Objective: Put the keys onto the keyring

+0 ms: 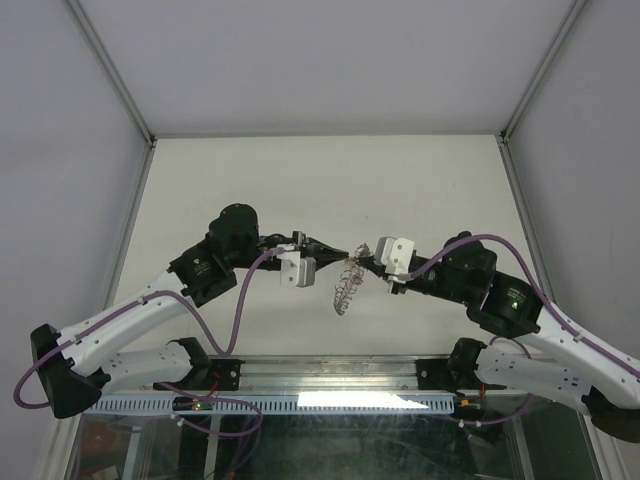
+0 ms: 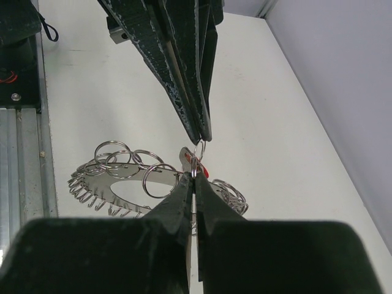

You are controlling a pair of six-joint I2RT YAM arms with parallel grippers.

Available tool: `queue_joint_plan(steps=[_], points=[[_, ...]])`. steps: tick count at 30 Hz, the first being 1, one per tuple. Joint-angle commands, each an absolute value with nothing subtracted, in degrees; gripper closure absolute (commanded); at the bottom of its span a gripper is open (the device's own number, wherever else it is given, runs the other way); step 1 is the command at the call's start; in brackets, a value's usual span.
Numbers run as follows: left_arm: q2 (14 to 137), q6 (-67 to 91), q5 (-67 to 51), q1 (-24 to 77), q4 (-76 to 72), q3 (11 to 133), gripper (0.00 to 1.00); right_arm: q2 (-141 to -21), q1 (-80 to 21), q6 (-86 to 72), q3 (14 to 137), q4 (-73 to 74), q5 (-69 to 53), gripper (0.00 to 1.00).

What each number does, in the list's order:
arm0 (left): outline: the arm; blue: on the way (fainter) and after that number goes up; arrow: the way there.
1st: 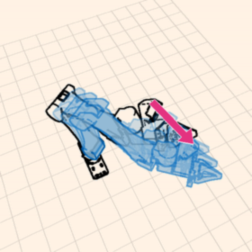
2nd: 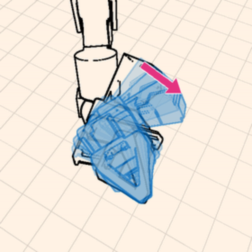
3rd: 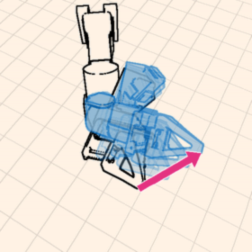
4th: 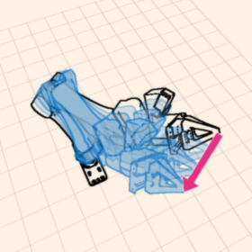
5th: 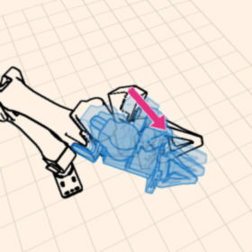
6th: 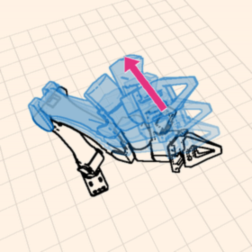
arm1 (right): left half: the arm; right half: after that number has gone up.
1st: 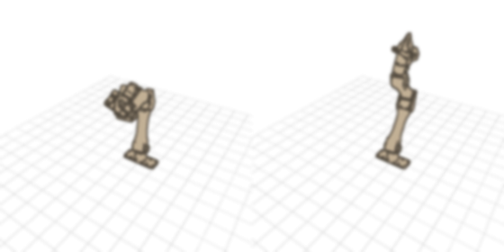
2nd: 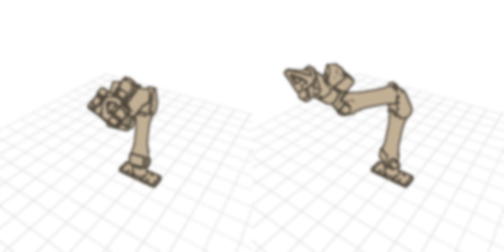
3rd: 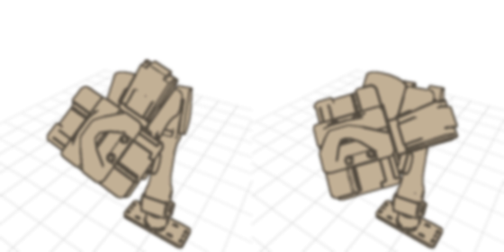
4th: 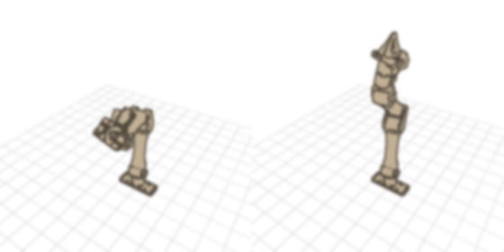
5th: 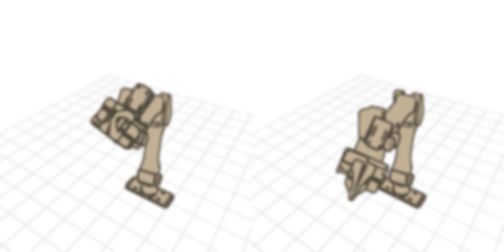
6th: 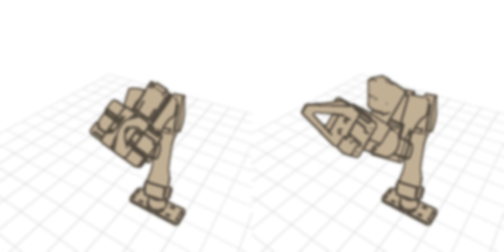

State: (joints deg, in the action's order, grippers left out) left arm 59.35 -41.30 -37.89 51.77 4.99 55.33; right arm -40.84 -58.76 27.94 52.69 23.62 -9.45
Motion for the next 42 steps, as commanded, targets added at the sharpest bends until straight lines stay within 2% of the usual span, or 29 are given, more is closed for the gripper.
queue_joint_plan(steps=[1, 2, 5, 7, 9, 14, 23, 42], points=[[59.25, -41.82, -39.54, 51.99, 3.29, 55.28, 1.0, -39.23, -58.89, 28.05, 53.23, 17.76, -10.38, 1.0], [59.15, -41.9, -39.65, 51.95, 3.28, 55.15, 0.98, -39.16, -58.89, 27.95, 53.28, 17.6, -10.33, 1.0], [58.77, -42.22, -40.02, 52.0, 3.27, 54.95, 0.71, -39.11, -58.89, 27.95, 53.35, 17.61, -10.2, 1.0], [58.63, -42.26, -40.01, 51.95, 3.33, 54.95, 0.67, -39.11, -58.89, 27.91, 53.34, 17.7, -10.2, 1.0], [58.67, -42.31, -39.99, 51.95, 3.32, 55.0, 0.66, -39.2, -58.91, 27.94, 53.39, 17.69, -10.28, 1.0], [59.61, -42.23, -40.77, 51.95, 3.27, 55.38, 0.74, -39.29, -58.89, 27.65, 53.61, 17.33, -10.69, 1.0], [60.34, -42.32, -41.82, 51.99, 3.34, 55.87, 1.0, -38.73, -58.89, 27.69, 53.36, 16.88, -10.05, 1.0], [59.96, -41.79, -42.35, 51.99, 2.9, 55.42, 1.0, -36.18, -58.89, 23.03, 51.47, 8.31, -8.48, 1.0]])
